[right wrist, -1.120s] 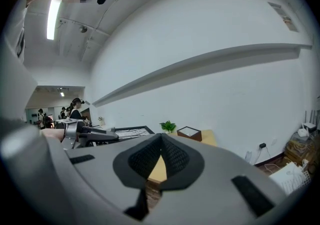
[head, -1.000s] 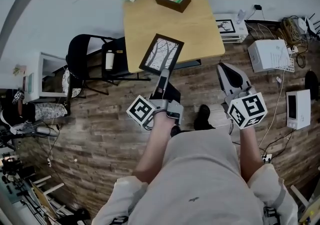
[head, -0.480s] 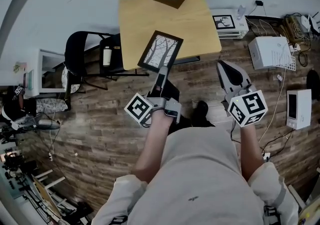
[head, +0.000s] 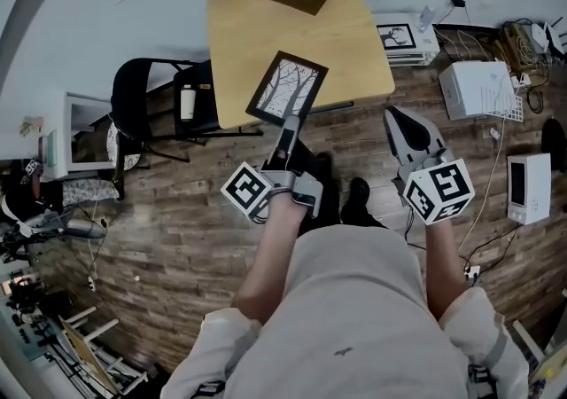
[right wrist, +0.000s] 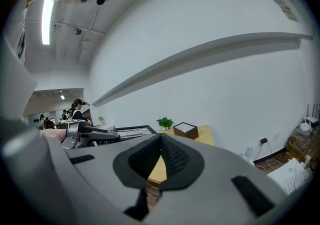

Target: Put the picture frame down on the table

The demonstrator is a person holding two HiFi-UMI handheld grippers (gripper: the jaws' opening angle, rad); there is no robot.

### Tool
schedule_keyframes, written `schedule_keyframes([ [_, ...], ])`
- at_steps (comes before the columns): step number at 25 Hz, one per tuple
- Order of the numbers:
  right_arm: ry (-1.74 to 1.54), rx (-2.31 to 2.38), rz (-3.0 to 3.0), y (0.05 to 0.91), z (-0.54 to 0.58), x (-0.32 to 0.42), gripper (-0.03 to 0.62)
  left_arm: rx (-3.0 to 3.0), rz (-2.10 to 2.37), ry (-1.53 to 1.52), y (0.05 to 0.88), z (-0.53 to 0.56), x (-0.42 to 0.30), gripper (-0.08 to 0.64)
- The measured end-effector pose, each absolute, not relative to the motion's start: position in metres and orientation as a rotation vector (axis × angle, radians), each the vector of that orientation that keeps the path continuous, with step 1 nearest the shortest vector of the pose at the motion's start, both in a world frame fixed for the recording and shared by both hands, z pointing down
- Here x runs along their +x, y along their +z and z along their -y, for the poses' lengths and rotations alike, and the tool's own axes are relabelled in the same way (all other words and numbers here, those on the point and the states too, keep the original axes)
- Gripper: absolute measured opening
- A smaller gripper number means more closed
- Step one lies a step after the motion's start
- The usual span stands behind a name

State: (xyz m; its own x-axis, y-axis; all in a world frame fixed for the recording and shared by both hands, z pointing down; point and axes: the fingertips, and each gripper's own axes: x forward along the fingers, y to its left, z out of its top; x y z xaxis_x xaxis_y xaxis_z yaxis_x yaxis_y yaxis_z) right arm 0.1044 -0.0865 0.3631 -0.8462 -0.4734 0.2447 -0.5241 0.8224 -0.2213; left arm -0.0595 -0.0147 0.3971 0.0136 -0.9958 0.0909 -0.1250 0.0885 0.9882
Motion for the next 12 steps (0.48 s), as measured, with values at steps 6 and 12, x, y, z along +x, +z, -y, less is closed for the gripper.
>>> schedule_keyframes([
  [6, 0.399, 0.874, 2.808, 0.353, 0.104, 0.091, -0.002, 1.271, 1.262, -1.034, 0.395, 0.046, -0.075, 0.067],
  [12, 0.390, 0.979, 2.767, 0.348, 0.125, 0.082, -0.002, 1.297, 1.197, -0.985, 0.400, 0.086, -0.086, 0.067],
])
